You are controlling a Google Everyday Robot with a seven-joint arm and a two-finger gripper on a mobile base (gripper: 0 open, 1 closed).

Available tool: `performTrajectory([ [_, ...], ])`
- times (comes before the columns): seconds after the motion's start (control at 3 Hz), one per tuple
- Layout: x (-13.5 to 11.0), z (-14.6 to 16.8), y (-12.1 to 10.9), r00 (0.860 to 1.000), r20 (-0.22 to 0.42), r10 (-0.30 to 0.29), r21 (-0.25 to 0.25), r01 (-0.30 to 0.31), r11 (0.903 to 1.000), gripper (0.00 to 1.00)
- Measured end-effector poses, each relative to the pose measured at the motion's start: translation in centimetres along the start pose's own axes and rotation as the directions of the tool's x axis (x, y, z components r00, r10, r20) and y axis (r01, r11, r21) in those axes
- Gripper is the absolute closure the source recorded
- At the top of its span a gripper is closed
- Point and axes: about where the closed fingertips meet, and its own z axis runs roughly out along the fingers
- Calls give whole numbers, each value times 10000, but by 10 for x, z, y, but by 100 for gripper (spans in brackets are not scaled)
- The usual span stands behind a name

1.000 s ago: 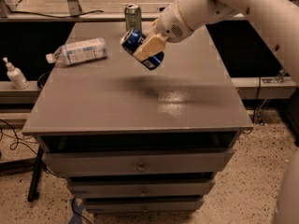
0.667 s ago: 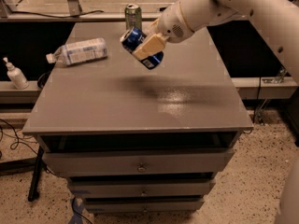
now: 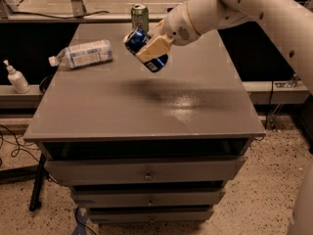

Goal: Place pepsi can upright

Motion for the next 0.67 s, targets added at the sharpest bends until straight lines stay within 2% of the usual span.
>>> performTrajectory([
  [0.33,-12,6,-6,9970,779,8,188,-23,9998,100],
  [0.67,-21,12,-10,9873,1581,165,490,-246,9985,100],
])
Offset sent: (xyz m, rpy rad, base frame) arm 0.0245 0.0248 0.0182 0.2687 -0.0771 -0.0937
